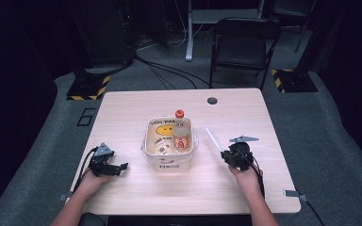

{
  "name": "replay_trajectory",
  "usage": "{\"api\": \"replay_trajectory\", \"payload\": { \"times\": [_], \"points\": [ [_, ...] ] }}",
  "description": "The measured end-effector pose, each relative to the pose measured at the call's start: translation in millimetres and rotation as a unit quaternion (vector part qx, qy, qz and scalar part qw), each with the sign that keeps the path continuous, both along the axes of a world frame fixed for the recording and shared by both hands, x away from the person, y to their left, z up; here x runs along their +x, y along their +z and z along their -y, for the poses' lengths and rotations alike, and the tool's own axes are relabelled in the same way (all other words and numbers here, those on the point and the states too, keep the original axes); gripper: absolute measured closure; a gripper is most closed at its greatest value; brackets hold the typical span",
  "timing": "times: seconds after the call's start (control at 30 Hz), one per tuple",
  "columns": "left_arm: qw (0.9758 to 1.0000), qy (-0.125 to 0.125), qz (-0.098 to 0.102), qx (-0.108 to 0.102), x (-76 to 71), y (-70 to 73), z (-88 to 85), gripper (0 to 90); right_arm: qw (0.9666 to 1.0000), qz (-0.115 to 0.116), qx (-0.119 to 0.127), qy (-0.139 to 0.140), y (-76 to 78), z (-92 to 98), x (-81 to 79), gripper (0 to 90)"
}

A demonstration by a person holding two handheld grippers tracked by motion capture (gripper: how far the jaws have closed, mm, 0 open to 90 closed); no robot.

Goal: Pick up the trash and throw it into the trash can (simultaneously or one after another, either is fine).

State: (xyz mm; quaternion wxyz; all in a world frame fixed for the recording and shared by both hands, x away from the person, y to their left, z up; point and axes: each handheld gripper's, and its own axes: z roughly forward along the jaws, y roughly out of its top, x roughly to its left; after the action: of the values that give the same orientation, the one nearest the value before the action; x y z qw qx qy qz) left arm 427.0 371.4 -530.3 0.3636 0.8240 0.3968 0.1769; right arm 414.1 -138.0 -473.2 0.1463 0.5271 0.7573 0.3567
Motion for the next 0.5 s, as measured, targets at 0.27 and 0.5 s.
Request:
{"api": "replay_trajectory", "payload": {
  "times": [0.27, 0.5],
  "points": [
    [1.0, 0.0, -0.003, 0.001, -0.3, 0.5, -0.1, 10.5, 0.9999, -0.004, 0.011, 0.011, 20.4, 4.0, -8.3, 78.7],
    [1.0, -0.001, -0.003, 0.002, -0.5, 0.6, -0.1, 10.5, 0.9996, 0.003, 0.002, 0.028, 39.7, 3.9, -15.0, 78.7]
  ]
}}
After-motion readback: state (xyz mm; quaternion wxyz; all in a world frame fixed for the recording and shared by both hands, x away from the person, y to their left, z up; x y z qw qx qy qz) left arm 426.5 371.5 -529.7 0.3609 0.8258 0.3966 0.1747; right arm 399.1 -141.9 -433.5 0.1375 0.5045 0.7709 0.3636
